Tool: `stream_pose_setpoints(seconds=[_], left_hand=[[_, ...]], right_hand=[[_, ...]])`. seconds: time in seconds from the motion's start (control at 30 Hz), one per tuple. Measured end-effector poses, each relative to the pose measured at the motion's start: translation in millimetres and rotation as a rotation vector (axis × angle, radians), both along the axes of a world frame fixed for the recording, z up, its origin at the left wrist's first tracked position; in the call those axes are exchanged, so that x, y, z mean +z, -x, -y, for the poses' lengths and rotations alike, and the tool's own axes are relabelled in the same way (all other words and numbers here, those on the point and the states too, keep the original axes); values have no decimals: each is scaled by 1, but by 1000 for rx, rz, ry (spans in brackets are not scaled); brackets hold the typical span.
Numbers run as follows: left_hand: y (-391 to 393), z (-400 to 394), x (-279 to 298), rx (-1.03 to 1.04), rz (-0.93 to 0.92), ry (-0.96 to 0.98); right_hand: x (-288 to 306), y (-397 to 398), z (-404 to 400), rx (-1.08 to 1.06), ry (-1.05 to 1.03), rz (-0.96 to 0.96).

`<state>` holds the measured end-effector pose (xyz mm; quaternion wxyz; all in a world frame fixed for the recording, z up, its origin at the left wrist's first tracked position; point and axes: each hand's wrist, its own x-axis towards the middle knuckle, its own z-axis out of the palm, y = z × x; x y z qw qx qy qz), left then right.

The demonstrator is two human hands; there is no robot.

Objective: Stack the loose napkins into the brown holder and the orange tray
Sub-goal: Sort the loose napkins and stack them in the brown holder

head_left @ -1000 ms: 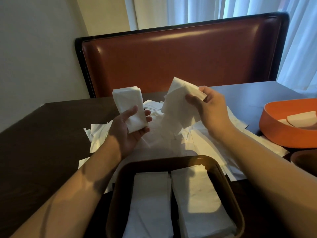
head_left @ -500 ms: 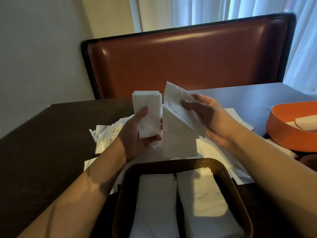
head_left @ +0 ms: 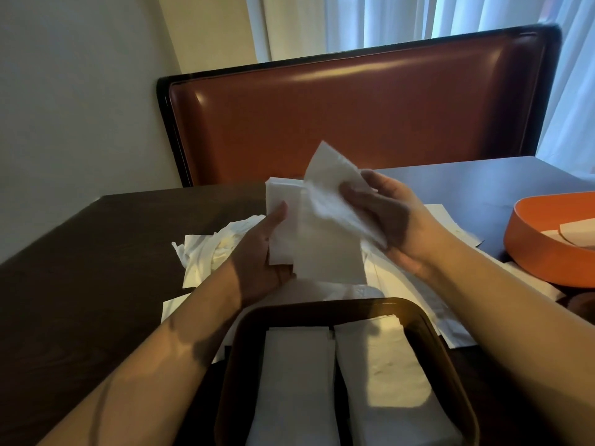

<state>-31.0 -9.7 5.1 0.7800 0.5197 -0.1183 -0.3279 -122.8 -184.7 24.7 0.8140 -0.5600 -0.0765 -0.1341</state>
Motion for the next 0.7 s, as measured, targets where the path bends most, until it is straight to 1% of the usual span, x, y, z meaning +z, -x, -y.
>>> stream_pose_setpoints(seconds=[0.07,0.13,0.2,0.27,0.43,0.5,0.6,0.67,0.7], left_hand=[[2,1,1,-21,16,-5],[5,1,1,-48,43,-7],[7,0,1,-76,93,-18],[7,-1,1,-87,172,-71],[7,-2,1,4,232,-110],[7,-1,2,59,221,-120],[3,-3,6,176,125,-5],[-2,-5,8,235,130,44],[-4,-7,9,249,129,68]], right_hand=[[-9,-7,0,-176,175,-22],[-16,-12,4,-286,258,-42],[-19,-14,7,-318,271,-64],[-19,-15,7,-331,283,-81],[-19,-14,2,-417,324,-62],[-16,-13,2,-511,340,-50],[-11,-14,6,-718,355,-62],[-7,-13,8,-890,345,-53],[-6,-11,9,-930,341,-36]])
